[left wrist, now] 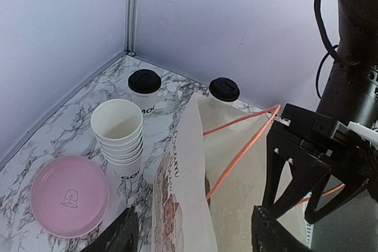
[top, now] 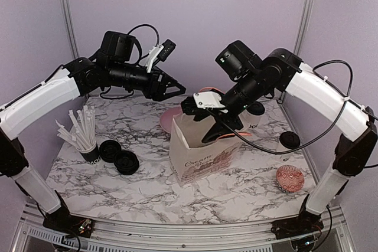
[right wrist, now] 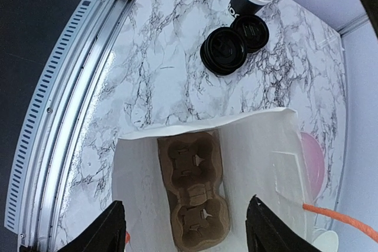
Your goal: Pack the takeout coffee
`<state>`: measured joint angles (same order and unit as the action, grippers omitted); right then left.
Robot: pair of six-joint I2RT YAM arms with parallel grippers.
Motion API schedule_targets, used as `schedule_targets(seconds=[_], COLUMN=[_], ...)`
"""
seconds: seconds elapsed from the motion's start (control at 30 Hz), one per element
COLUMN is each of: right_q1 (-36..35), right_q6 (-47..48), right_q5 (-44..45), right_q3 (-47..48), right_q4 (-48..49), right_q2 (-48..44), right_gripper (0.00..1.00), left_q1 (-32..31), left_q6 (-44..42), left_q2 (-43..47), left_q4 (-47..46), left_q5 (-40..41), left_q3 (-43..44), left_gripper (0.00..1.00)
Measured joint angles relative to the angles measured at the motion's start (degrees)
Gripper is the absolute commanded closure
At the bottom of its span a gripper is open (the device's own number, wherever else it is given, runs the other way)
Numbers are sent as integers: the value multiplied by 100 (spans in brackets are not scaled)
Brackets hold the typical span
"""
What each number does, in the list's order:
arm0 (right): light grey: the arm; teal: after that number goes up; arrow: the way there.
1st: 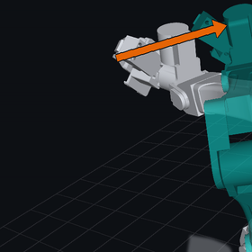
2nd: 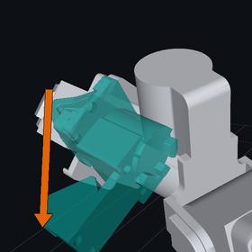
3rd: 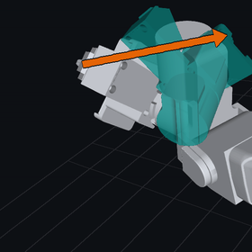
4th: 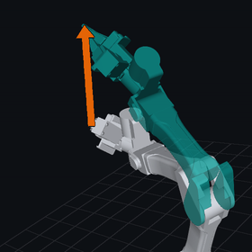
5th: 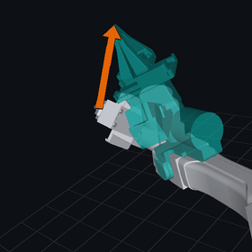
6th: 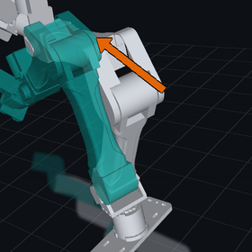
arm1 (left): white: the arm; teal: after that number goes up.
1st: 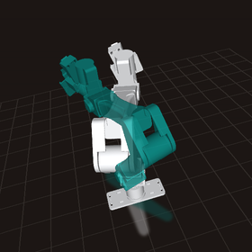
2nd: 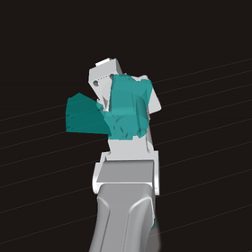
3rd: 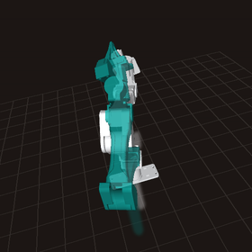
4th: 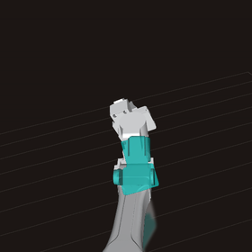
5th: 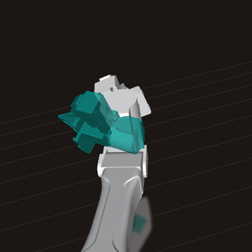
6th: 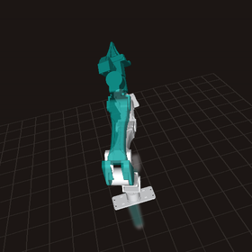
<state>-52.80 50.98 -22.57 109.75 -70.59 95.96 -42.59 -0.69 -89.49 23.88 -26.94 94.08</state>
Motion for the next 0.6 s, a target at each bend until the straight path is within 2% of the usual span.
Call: schedule_targets(seconds=[0.3,0.6], right_q1=[79,142], right_q6=[9,-2], right_q5=[-44,-26], right_q3=[-264,-603], right_q4=[173,422], right_q2=[-439,-881], right_gripper=[33,33], left_q1=[-354,-376], left_q6=[0,26], left_q2=[-1003,-1482], left_q4=[-131,-122], left_q5=[361,448], left_q3=[850,1075], left_gripper=[35,43])
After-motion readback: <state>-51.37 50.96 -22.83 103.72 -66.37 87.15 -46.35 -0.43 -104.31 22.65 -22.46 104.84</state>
